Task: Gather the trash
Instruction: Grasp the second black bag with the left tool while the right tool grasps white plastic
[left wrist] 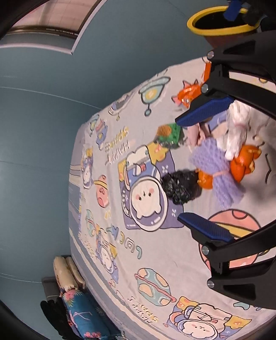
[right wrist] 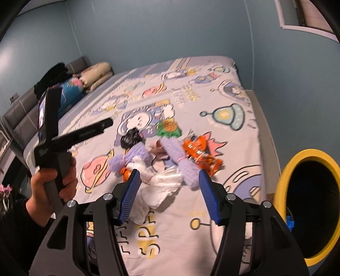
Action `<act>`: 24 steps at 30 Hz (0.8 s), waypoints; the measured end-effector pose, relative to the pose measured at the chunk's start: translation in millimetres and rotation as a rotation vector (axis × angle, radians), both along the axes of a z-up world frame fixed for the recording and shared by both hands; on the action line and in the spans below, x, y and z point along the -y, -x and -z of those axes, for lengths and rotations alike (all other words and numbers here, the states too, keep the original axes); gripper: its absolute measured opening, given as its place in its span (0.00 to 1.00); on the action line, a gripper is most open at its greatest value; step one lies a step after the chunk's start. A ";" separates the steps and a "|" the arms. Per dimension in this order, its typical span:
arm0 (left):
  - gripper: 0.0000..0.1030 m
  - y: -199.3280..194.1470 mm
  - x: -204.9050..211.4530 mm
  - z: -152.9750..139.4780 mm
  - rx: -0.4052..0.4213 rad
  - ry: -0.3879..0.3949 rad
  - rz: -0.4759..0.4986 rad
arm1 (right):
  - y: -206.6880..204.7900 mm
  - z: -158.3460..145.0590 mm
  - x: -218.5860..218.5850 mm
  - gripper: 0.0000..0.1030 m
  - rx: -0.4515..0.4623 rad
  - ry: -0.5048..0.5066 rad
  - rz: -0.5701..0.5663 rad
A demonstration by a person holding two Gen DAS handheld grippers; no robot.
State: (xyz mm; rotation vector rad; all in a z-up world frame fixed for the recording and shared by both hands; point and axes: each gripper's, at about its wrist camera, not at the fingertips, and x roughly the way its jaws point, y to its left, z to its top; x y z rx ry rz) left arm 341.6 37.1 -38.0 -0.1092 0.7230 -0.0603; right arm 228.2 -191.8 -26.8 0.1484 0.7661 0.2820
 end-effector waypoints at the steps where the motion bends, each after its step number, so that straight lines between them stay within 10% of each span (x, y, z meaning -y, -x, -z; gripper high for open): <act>1: 0.77 -3.4 -2.7 4.1 -0.005 -0.001 -0.005 | -2.7 5.6 -5.5 0.53 -0.013 0.001 -0.010; 24: 0.77 -87.5 -37.4 86.7 -0.137 -0.044 -0.053 | -62.4 116.2 -71.1 0.68 -0.260 0.080 -0.044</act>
